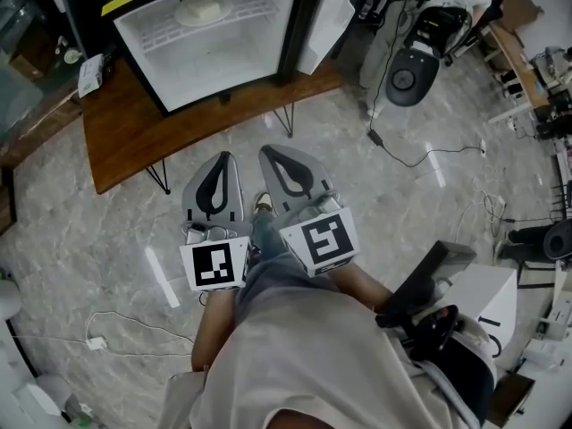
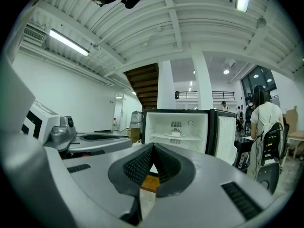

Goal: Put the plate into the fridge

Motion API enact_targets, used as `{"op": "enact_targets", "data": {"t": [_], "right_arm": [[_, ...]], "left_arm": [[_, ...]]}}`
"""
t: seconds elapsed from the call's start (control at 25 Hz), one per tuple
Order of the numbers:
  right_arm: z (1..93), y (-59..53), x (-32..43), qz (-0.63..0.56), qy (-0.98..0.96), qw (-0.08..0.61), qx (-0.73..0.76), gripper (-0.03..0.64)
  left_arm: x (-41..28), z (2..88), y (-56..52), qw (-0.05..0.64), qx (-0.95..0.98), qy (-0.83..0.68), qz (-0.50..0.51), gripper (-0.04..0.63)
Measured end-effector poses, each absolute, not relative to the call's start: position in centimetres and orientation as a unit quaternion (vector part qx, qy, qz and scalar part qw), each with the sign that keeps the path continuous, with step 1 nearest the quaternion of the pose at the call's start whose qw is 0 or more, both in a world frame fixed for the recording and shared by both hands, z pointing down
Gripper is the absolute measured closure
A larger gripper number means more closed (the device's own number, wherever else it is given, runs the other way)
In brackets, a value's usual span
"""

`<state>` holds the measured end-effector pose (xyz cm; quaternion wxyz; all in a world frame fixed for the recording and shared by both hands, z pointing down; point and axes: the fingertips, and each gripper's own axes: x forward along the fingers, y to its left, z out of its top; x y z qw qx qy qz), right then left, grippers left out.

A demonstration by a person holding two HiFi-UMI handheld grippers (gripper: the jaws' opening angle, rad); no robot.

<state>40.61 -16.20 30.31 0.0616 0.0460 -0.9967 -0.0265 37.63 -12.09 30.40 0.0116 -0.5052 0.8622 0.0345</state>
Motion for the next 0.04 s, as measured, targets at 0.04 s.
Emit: {"op": "enact_targets", "data": {"t": [0.04], "right_arm": [[30.26,-16.03,40.57,-0.028,-0.997,0.062,0.045,0.6]], "left_arm": [[37.62,30.31,-11.97,0.011,-0.505,0.862,0.036,0.575]]}}
